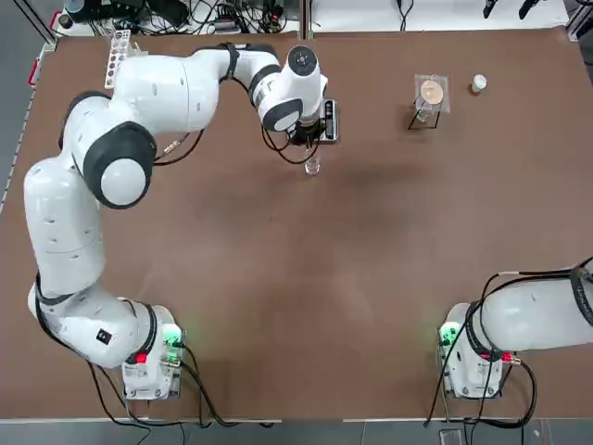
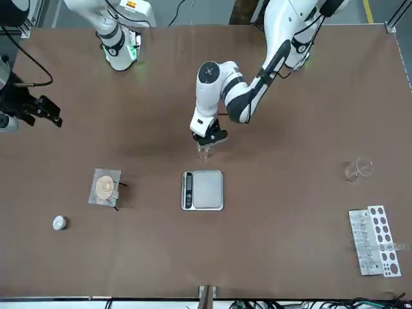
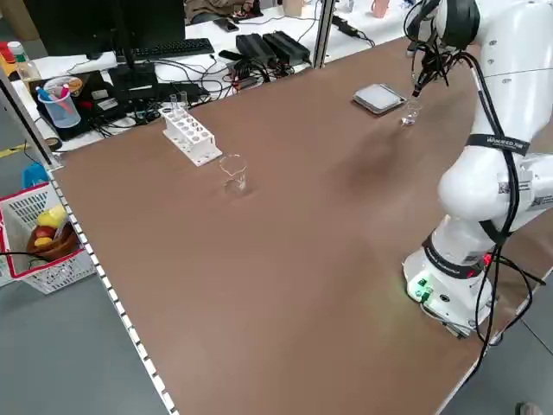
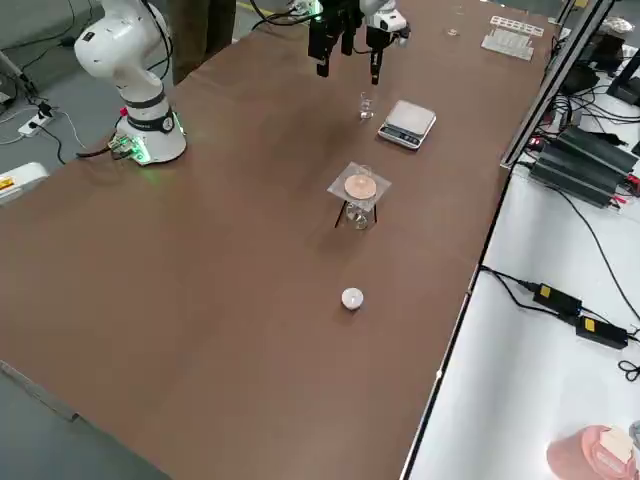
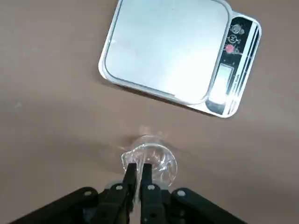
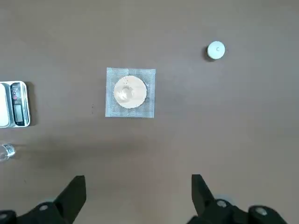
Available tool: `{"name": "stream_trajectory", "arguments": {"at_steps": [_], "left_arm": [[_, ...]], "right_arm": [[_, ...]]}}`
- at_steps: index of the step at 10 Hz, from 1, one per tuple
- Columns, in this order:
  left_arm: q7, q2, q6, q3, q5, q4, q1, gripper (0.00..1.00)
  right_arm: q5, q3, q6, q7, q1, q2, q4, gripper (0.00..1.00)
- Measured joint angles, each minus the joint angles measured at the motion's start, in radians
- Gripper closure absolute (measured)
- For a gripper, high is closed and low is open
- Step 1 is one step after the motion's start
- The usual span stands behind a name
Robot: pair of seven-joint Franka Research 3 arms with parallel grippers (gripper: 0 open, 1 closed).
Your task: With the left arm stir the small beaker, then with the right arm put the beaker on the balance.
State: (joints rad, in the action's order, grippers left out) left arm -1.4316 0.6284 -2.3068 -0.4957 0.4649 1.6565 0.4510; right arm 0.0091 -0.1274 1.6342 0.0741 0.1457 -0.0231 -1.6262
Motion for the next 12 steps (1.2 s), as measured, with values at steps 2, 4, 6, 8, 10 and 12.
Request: {"name": "stream_trajectory", "arguments": {"at_steps": [2,4,6,8,10,12], "left_arm": [[-0.01,0.0,0.021,0.0,0.0,-0.002,0.02,0.93],[-0.034,0.001,0.025,0.0,0.0,-0.015,0.025,0.93],[-0.038,0.006,0.028,0.002,0.0,-0.037,0.023,0.93],[-0.038,0.01,0.03,0.005,0.0,-0.043,0.019,0.93],[-0.037,0.013,0.03,0.008,0.001,-0.044,0.016,0.93],[-0.037,0.015,0.03,0.007,0.002,-0.045,0.021,0.93]], "right_arm": [[0.0,-0.001,0.0,0.0,-0.001,0.0,0.0,0.0],[0.0,-0.001,0.0,0.0,-0.002,0.0,0.0,0.0],[0.0,-0.001,0.0,-0.001,-0.002,0.0,0.0,0.0],[0.001,-0.001,0.0,-0.001,-0.002,0.0,0.0,0.0],[0.001,-0.001,0.0,-0.001,-0.002,0.0,0.0,0.0],[0.001,-0.001,0.0,-0.001,-0.002,0.0,0.0,0.0]]}}
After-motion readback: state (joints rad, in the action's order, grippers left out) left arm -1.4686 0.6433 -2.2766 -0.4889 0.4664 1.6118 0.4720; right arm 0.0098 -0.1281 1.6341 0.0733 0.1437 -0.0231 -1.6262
